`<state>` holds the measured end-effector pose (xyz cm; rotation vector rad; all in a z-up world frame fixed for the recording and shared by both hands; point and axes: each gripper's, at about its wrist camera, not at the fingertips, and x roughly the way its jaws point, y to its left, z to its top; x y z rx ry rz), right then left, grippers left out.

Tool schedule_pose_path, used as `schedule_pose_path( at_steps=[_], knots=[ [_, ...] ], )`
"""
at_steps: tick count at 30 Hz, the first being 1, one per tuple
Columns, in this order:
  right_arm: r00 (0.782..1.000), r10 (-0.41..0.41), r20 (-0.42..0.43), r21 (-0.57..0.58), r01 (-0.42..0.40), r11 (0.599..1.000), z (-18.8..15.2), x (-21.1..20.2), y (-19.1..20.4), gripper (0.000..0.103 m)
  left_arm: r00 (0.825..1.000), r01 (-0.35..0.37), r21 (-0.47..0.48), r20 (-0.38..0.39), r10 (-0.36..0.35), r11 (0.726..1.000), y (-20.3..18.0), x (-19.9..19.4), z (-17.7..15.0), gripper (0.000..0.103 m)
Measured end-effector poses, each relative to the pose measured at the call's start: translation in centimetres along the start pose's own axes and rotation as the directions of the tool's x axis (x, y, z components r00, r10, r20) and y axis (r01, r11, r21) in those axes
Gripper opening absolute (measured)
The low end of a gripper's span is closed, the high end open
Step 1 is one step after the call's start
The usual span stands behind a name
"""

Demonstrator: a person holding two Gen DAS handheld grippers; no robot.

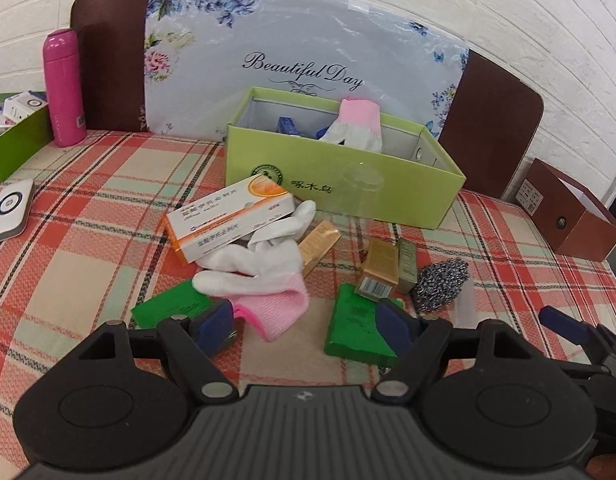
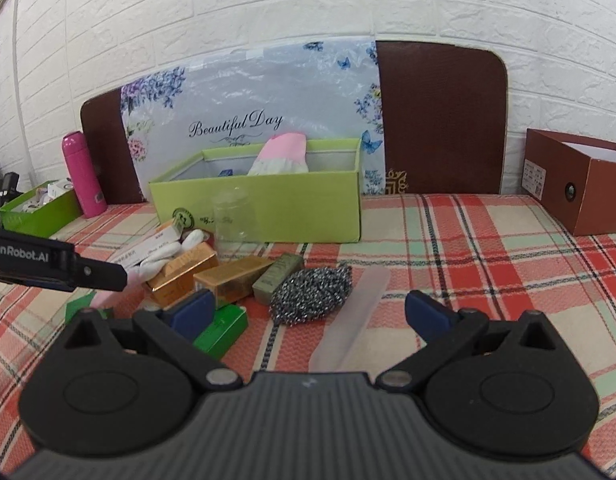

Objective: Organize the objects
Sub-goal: 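Grasp the flat green box with the left tool while the right tool grasps the small green box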

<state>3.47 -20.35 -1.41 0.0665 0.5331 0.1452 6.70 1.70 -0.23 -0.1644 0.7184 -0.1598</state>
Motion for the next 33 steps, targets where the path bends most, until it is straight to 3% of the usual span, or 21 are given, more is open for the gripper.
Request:
schedule_pose_path(
  at_steps=[6,11,13,15,18,24,26,28,33],
  knots=[
    [0.990,0.088,-0.112,-0.080,-0.097,0.992,-1.4,4.6,4.6,0.103,1.000,-0.025,-0.030,-0.018,0.024,0.999,2.7,-0.1,-1.4,0.081],
    [0.986,0.057,-0.159,-0.105,-0.074,0.992,-1.6,8.6,7.6,0.103,1.000,-0.027,-0.039,0.002,0.027,0.999,4.3,-0.5,-1.5,0.081],
    [0.982,0.033,-0.184,-0.100,-0.052,0.994,-1.8,9.4,7.8,0.096,1.000,-0.024,-0.019,0.015,0.024,1.000,4.7,-0.2,-1.5,0.081],
    [0.985,0.047,-0.166,-0.103,-0.065,0.993,-2.0,8.7,7.4,0.076,0.999,-0.030,0.013,0.013,0.030,0.999,5.4,0.6,-1.4,0.081],
    [0.978,0.093,-0.187,-0.081,-0.109,0.991,-2.1,7.5,6.0,0.069,0.999,-0.024,0.003,-0.033,0.024,1.000,6.6,2.7,-0.8,0.081],
    [0.975,0.094,-0.200,-0.046,-0.105,0.993,-3.2,4.8,4.3,0.068,0.991,-0.108,-0.038,-0.087,0.104,0.993,7.3,6.7,-0.2,0.082],
    [0.975,0.096,-0.201,-0.037,-0.106,0.994,-3.4,4.2,4.0,0.068,0.989,-0.129,0.006,-0.067,0.129,0.992,6.8,6.9,-0.3,0.082],
    [0.972,0.109,-0.208,-0.038,-0.120,0.992,-3.6,3.6,3.9,0.068,0.992,-0.102,0.053,-0.068,0.106,0.993,6.4,6.5,-0.7,0.077],
    [0.960,0.150,-0.236,-0.102,-0.177,0.979,-4.4,2.0,3.9,0.068,0.991,0.075,0.153,-0.122,-0.056,0.985,5.5,3.0,-3.4,0.069]
  ],
)
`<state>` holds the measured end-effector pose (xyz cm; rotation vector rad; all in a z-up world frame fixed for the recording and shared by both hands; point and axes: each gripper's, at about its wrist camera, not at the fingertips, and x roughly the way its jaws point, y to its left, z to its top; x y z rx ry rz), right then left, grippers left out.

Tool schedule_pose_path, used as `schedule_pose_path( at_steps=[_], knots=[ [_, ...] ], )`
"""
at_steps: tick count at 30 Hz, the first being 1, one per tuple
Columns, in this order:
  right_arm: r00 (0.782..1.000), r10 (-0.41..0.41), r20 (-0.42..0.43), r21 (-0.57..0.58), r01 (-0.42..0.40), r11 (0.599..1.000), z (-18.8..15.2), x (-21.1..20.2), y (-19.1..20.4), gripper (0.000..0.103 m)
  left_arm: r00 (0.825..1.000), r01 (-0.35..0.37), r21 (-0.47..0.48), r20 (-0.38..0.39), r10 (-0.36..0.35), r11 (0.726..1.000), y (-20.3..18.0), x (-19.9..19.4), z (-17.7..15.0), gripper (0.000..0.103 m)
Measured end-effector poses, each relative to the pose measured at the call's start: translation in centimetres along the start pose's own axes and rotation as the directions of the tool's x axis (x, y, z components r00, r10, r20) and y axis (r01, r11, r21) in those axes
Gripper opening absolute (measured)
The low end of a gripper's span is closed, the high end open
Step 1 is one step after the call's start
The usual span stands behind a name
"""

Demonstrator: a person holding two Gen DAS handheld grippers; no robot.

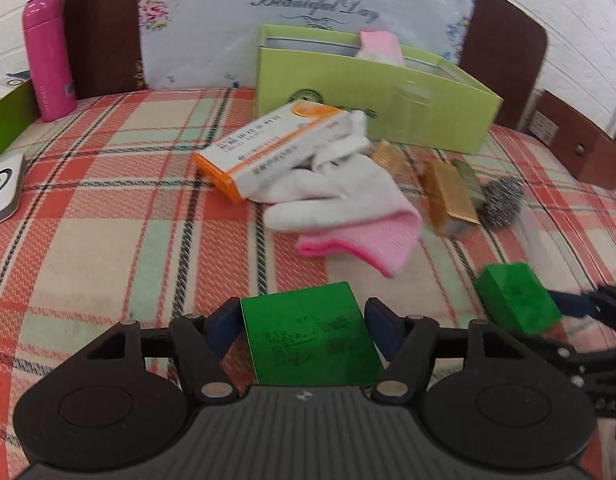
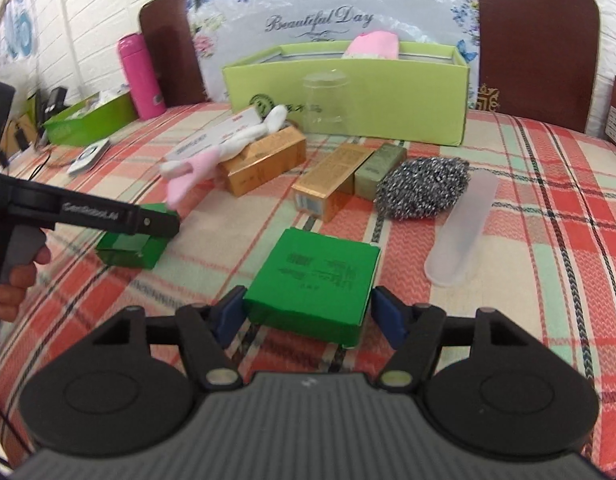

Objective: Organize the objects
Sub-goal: 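Grasp the flat green box with the left tool while the right tool grasps the small green box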

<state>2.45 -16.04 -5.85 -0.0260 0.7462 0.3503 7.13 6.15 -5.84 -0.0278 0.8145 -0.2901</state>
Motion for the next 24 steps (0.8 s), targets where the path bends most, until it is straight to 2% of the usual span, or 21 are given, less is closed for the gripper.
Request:
schedule_pose_path(
  at_steps=[2,4,5,6,9,11,13,20,23,24],
  knots=[
    [1.000,0.011,-0.012,-0.048,-0.011,0.999,-0.7,-0.5,0.1,0.068,1.000,0.013,0.029,-0.009,-0.013,0.999,-0.8,-1.1,-1.2,0.070],
    [1.000,-0.013,-0.015,-0.067,0.012,0.998,-1.2,-1.0,0.2,0.069,0.999,-0.045,0.040,-0.012,0.045,0.998,-1.4,-1.9,-2.1,0.075],
    [1.000,-0.024,-0.019,-0.065,0.023,0.998,-1.2,-1.1,0.2,0.073,0.996,-0.085,0.032,-0.016,0.086,0.996,-1.6,-2.2,-2.4,0.077],
    [0.999,-0.035,-0.021,-0.060,0.034,0.998,-1.2,-1.2,0.2,0.081,0.992,-0.121,0.023,-0.023,0.122,0.992,-1.6,-2.4,-2.5,0.077],
    [0.999,-0.049,-0.006,-0.050,0.048,0.998,-1.0,-1.2,0.5,0.083,0.979,-0.189,0.006,-0.073,0.189,0.982,-1.7,-2.7,-2.3,0.077],
    [0.998,-0.061,0.002,-0.044,0.061,0.997,-0.8,-1.1,0.7,0.083,0.982,-0.175,-0.018,-0.075,0.174,0.984,-1.5,-3.1,-2.3,0.076],
    [0.998,-0.066,0.002,-0.040,0.066,0.997,-0.6,-0.7,0.9,0.083,0.989,-0.139,-0.045,-0.065,0.136,0.989,-1.3,-3.3,-2.3,0.064],
    [0.996,-0.085,-0.004,-0.026,0.084,0.996,-0.7,0.0,1.0,0.080,0.984,-0.159,-0.018,-0.081,0.157,0.987,-2.2,-2.1,-2.2,0.064],
    [0.996,-0.092,-0.002,-0.020,0.092,0.996,-0.7,0.3,0.8,0.074,0.987,-0.146,-0.012,-0.070,0.145,0.989,-2.4,-1.9,-2.1,0.065],
    [0.996,-0.091,0.002,-0.021,0.091,0.996,-0.7,0.3,0.8,0.067,0.989,-0.130,-0.017,-0.069,0.129,0.991,-2.4,-1.9,-2.1,0.064]
  ],
)
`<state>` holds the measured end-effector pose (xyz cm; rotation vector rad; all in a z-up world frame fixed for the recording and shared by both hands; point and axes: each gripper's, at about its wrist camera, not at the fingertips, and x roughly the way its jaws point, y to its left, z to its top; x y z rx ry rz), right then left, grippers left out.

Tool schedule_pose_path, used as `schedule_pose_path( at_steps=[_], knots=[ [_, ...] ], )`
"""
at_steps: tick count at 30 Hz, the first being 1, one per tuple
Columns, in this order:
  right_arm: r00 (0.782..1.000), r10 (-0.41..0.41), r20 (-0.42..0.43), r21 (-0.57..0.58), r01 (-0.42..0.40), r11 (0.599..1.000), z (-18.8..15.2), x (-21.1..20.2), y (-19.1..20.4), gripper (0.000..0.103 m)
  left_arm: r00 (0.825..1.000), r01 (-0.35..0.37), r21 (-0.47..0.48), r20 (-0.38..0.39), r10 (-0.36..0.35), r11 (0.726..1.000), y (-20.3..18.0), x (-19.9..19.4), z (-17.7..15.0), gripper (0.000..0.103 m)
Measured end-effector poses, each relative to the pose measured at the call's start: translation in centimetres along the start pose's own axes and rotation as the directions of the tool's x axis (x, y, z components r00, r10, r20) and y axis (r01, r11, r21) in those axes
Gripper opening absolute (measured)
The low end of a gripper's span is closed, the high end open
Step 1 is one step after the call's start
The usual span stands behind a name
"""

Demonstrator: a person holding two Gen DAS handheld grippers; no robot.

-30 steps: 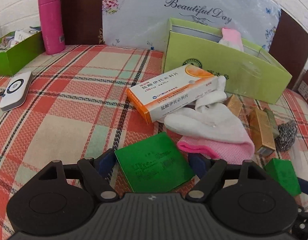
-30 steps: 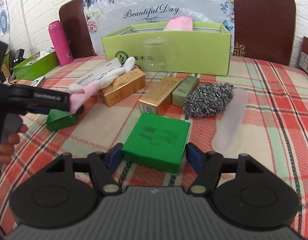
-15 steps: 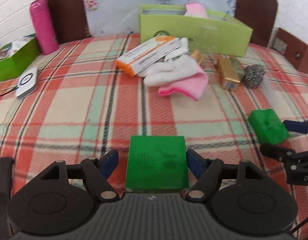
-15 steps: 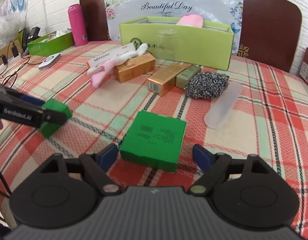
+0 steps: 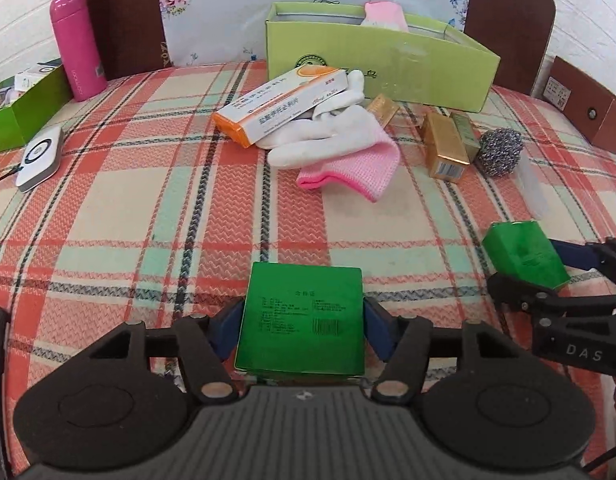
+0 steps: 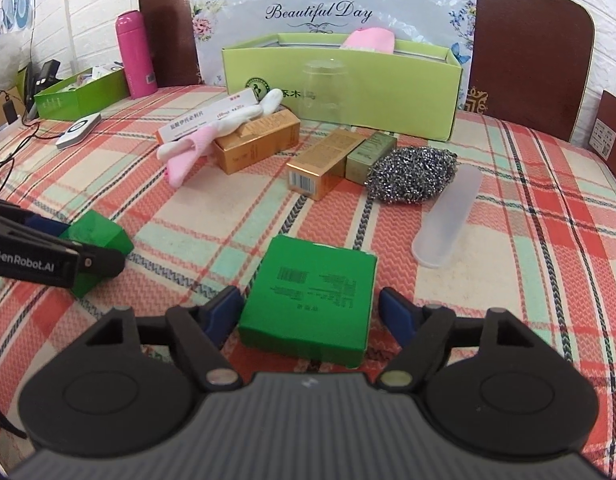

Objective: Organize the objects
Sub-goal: 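Grasp the flat green box with the left tool while the right tool grasps the small green box, then lower both green boxes into the lime-green box and open both tools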

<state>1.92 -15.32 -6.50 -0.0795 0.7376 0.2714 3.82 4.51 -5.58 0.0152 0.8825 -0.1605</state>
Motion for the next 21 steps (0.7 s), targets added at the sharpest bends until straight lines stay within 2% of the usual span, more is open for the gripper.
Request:
schedule_pose_path(
  at_steps=[6,11,17,21],
  knots=[
    [0.999,0.035,0.014,0.000,-0.035,0.999,0.5,-0.8,-0.4,0.065,0.994,0.101,-0.003,0.030,-0.101,0.995,-0.4,-1.1,1.0,0.063],
    [0.993,0.033,0.116,-0.022,-0.031,0.999,3.5,-2.7,-1.4,0.065,0.973,0.183,0.053,0.132,-0.189,0.982,-1.6,-3.7,4.0,0.064],
    [0.966,0.007,0.257,-0.047,0.005,0.999,8.8,-3.7,-3.2,0.065,0.941,0.192,0.084,0.269,-0.208,0.978,-2.4,-4.7,9.9,0.064],
    [0.947,-0.012,0.322,-0.047,0.028,0.999,12.3,-3.1,-4.6,0.065,0.926,0.167,0.050,0.335,-0.174,0.985,-1.9,-3.7,14.6,0.064]
  ],
)
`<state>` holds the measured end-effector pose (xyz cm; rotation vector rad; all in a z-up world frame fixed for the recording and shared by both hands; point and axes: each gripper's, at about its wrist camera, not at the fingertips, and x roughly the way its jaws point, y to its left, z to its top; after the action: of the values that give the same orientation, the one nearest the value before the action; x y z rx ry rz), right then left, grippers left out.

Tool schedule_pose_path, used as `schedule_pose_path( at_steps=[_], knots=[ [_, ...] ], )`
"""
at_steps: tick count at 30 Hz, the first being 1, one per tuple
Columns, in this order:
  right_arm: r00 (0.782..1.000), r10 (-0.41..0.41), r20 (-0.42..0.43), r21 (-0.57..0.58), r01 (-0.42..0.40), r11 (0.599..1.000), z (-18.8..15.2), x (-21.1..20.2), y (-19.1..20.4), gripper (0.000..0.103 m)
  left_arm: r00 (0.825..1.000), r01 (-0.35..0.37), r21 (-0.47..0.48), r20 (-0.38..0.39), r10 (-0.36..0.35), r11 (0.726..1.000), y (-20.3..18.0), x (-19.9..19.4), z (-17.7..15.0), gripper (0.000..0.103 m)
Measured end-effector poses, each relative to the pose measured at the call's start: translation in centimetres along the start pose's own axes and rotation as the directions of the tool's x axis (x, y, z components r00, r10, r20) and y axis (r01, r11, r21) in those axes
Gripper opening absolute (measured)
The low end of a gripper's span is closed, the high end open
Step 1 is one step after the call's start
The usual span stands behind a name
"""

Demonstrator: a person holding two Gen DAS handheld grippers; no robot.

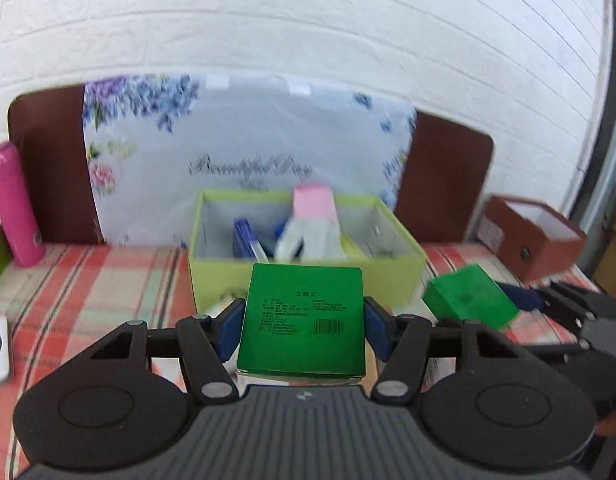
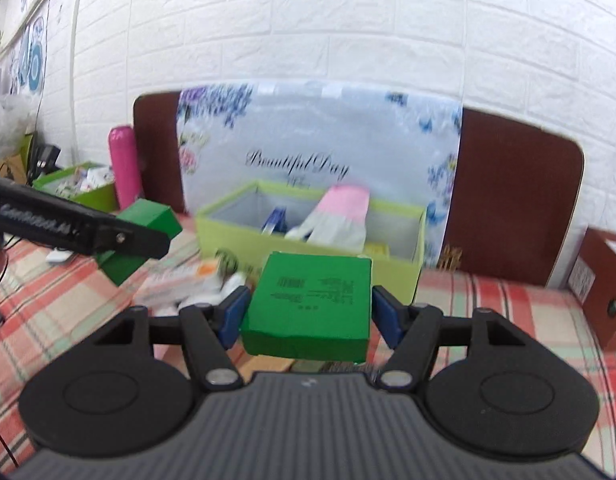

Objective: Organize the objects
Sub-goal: 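Lower both green boxes into the lime-green box and open both tools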

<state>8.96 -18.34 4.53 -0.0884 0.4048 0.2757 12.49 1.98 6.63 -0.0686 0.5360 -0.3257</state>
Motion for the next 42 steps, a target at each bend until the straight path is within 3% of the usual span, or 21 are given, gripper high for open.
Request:
schedule_pose_path(
  at_steps=[7,12,17,19,20,21,29,42],
  knots=[
    [0.997,-0.051,0.050,0.033,0.050,0.998,3.8,5.5,-2.7,0.065,0.996,-0.083,-0.042,0.010,0.083,0.996,3.0,7.3,5.7,0.064],
    [0.996,-0.083,0.027,0.048,0.081,0.996,4.4,9.9,-4.1,0.065,0.993,-0.109,-0.064,-0.046,0.106,0.992,5.0,12.2,6.5,0.064],
    [0.996,-0.091,-0.019,0.007,0.091,0.996,3.9,14.2,-4.4,0.066,0.991,-0.129,-0.063,-0.033,0.127,0.990,6.0,14.4,6.3,0.065],
    [0.997,-0.067,-0.047,-0.031,0.066,0.997,3.4,15.8,-4.2,0.075,0.989,-0.147,-0.064,-0.033,0.145,0.987,6.2,14.9,6.3,0.083],
    [0.996,-0.071,-0.052,-0.043,0.069,0.997,3.1,16.2,-4.0,0.090,0.987,-0.161,-0.065,-0.035,0.159,0.985,6.2,15.0,6.2,0.084],
    [0.996,-0.081,-0.046,-0.051,0.079,0.996,2.8,16.4,-3.8,0.097,0.986,-0.168,-0.067,-0.034,0.166,0.984,6.3,15.1,6.0,0.084],
    [0.993,-0.114,-0.023,-0.086,0.112,0.990,2.7,14.7,-3.1,0.103,0.984,-0.179,-0.073,-0.029,0.177,0.981,6.0,13.6,5.6,0.084],
    [0.986,-0.133,0.104,-0.018,0.136,0.991,3.2,3.5,-2.4,0.103,0.986,-0.168,0.008,-0.005,0.168,0.986,-0.3,5.3,3.6,0.084]
  ],
)
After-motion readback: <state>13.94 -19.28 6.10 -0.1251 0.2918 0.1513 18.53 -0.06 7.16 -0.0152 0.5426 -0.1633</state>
